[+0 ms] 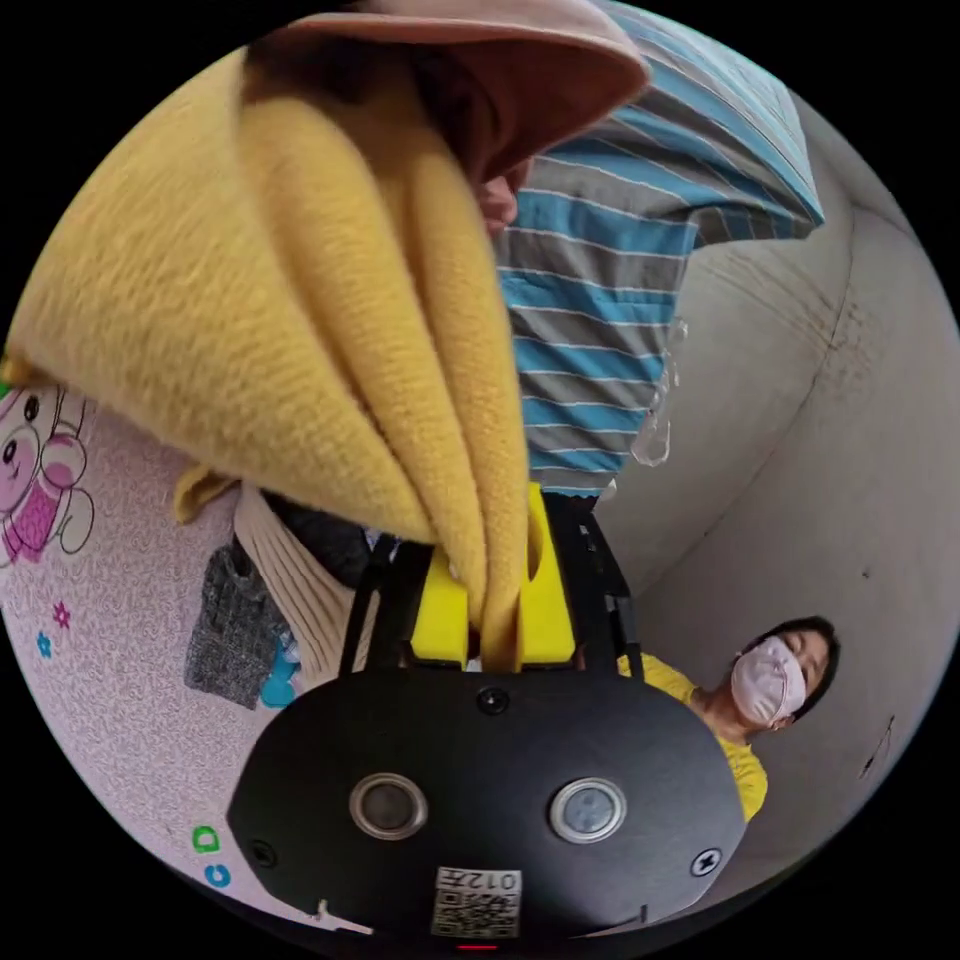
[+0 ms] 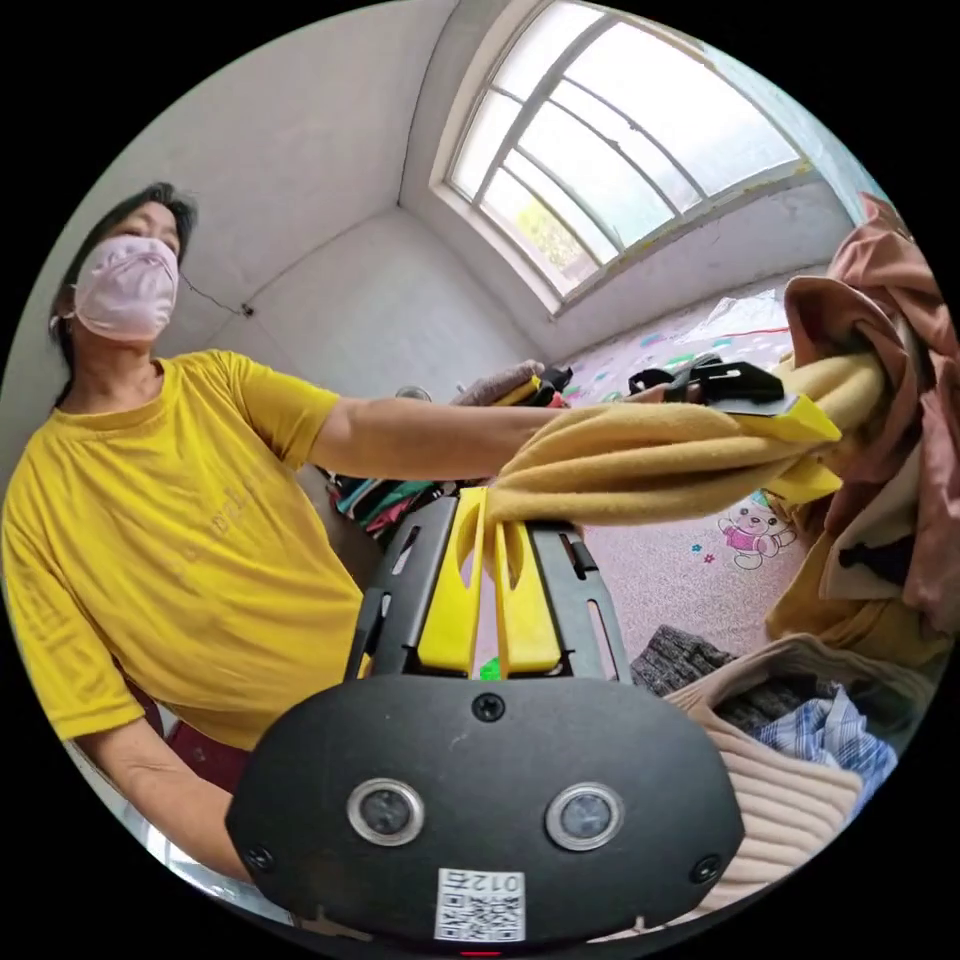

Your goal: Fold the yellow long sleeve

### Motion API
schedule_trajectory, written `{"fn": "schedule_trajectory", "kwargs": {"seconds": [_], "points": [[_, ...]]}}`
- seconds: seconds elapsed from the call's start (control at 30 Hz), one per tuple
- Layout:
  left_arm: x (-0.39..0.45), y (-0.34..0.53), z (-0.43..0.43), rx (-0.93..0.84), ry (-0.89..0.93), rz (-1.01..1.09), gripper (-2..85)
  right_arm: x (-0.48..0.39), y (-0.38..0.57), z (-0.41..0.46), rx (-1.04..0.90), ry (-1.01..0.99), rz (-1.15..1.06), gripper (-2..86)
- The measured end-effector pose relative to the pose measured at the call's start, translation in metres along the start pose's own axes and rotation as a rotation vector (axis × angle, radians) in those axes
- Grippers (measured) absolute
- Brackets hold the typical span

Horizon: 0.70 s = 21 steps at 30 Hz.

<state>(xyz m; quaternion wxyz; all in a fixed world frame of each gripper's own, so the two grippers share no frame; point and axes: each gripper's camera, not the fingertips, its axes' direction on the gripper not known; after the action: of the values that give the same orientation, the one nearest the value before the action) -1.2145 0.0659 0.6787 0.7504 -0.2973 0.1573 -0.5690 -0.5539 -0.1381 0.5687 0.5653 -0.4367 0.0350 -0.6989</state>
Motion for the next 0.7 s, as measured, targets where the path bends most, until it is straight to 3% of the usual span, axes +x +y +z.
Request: {"fn": "schedule_trajectory", "kwargs": {"seconds": [0.13,0.27,0.37,0.43,0.5,0.6,0.7], "points": [[0.021,0.048,-0.037,-0.019,-0.102,0.133,8.9,-0.027,-0.015,0.052,-0.200,0.096,0.017,1.5],[0.034,0.108,-0.063,-0.052,-0.193,0.188,8.6,-0.046,-0.019,0.059,-0.179,0.294,0.041,3.2],[0.043,0.158,-0.070,-0.074,-0.246,0.196,8.5,-0.061,-0.027,0.063,-0.001,0.664,0.064,5.9],[0.052,0.194,-0.071,-0.063,-0.232,0.219,8.5,-0.071,-0.044,0.105,-0.021,0.920,-0.006,10.5],[0.060,0.218,-0.069,-0.054,-0.226,0.234,8.5,-0.069,-0.057,0.155,-0.104,1.051,-0.077,13.5],[0.072,0.253,-0.071,-0.031,-0.218,0.255,8.5,-0.056,-0.065,0.236,-0.237,1.177,-0.211,14.5],[0.086,0.288,-0.079,-0.019,-0.237,0.275,8.5,-0.034,-0.070,0.280,-0.280,1.198,-0.204,13.0]]}}
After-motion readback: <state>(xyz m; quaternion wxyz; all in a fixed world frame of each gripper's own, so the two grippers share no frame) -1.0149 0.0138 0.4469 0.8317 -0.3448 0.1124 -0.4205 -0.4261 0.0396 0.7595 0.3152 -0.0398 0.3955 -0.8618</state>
